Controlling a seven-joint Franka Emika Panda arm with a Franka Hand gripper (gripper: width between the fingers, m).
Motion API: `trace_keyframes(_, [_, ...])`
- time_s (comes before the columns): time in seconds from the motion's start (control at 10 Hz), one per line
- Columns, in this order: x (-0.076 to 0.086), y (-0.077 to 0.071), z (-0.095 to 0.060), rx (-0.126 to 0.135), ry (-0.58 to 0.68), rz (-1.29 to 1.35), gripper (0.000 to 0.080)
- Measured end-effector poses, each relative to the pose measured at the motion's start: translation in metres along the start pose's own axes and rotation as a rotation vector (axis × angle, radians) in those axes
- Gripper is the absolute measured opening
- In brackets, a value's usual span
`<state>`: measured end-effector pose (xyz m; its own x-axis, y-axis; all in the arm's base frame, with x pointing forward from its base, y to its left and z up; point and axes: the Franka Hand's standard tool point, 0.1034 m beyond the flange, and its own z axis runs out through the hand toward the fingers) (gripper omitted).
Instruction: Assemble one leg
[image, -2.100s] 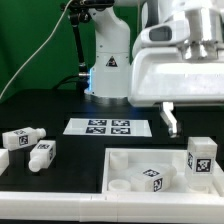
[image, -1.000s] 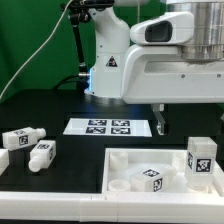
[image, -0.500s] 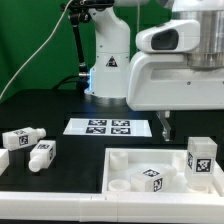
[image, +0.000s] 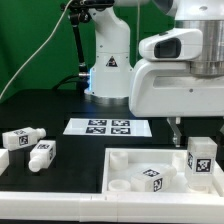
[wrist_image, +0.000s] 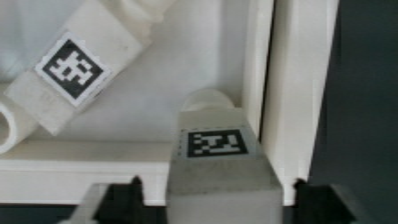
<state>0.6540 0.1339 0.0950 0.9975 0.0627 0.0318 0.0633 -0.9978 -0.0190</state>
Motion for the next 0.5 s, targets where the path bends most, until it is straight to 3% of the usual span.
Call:
trace_keyframes(0.1, [0.0000,0.0001,0.0000,0.000,0.000,0.000,0.0281])
trace_keyframes(0.5, [0.0000,-0.0003,0.0000,0.002,0.000,0.142,0.0281])
